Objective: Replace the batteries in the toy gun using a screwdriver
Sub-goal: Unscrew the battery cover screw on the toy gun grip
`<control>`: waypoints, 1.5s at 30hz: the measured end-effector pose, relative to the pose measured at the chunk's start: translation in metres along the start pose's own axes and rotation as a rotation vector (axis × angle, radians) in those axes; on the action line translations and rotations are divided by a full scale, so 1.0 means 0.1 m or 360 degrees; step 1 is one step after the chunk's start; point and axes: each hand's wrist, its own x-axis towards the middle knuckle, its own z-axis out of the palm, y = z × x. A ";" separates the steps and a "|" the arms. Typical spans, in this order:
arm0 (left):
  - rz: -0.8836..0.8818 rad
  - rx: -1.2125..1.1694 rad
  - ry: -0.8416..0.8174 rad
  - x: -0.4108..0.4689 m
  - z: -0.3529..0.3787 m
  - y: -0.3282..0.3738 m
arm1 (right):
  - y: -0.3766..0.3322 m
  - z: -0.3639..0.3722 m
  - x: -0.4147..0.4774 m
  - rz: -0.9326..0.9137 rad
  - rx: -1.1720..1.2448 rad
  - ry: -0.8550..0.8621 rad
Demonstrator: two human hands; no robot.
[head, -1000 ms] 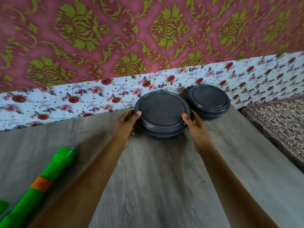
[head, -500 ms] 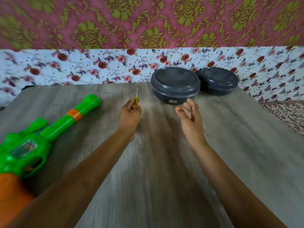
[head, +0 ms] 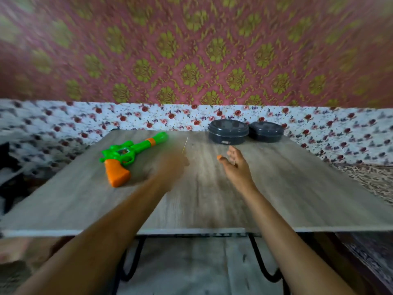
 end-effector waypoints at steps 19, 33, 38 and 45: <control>-0.0091 0.0305 0.0755 -0.21 -1.53 -0.25 | -0.11 1.29 -0.37 -0.0062 0.0206 -0.0434; -0.0290 0.0738 0.0704 0.48 -1.58 -0.56 | 0.10 1.45 0.01 -0.0035 0.0380 -0.0402; -0.0249 0.0792 0.0685 0.22 -1.40 -0.63 | 0.11 1.41 -0.07 0.0011 0.0402 -0.0410; -0.0153 0.0940 0.0686 -0.29 -1.09 -0.59 | 0.13 1.25 -0.32 0.0088 0.0356 -0.0463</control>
